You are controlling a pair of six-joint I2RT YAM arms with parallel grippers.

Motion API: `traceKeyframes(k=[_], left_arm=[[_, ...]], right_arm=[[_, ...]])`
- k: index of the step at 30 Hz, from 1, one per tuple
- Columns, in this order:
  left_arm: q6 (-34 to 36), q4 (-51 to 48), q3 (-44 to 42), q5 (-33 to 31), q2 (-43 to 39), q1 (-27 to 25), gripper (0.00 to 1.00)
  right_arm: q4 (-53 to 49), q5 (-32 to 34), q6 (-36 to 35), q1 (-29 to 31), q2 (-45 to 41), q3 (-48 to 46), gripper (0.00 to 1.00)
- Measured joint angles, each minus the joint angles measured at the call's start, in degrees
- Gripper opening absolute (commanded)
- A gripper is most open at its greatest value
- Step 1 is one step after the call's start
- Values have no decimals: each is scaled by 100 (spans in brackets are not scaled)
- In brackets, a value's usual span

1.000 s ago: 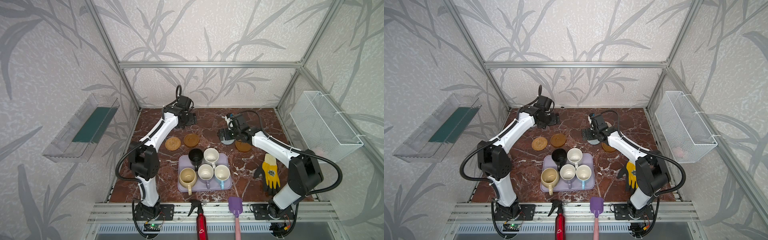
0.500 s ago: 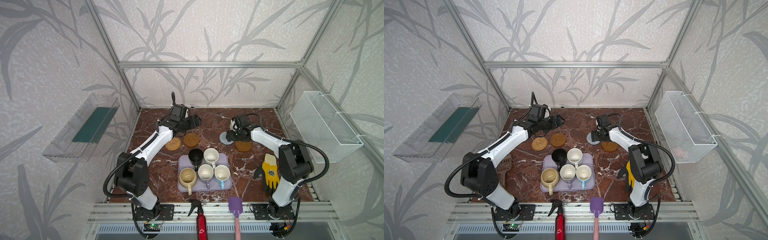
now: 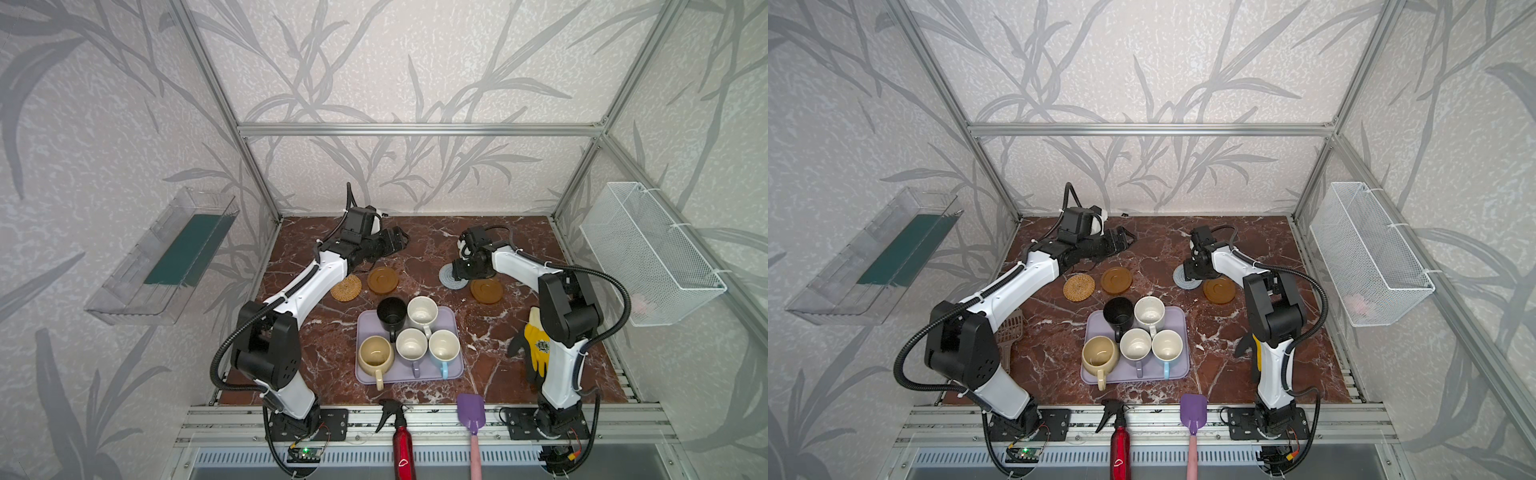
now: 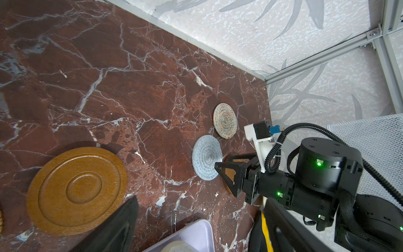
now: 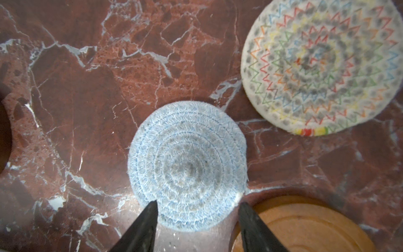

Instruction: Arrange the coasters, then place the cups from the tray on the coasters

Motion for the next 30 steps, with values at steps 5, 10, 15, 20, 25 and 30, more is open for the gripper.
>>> traceKeyframes(k=[5,10,15,20,25,30], left_arm=[[116,-37,4,-17,87,2,92],[214,-205,11,-79,208,2,92],[262,-310,11,-133,212,7,92],[278,-315,11,-175,212,11,92],[339,-393,11,-291,199,55,92],[363,-435,-46,-345,87,151,92]], right_arm=[[-96,7,20,26,151,48,56],[-140,4,31,79,240,55,55],[-210,-28,37,168,391,223,52],[-223,-28,59,319,553,444,49],[-302,-26,50,520,691,667,48],[-472,-52,11,708,887,994,46]])
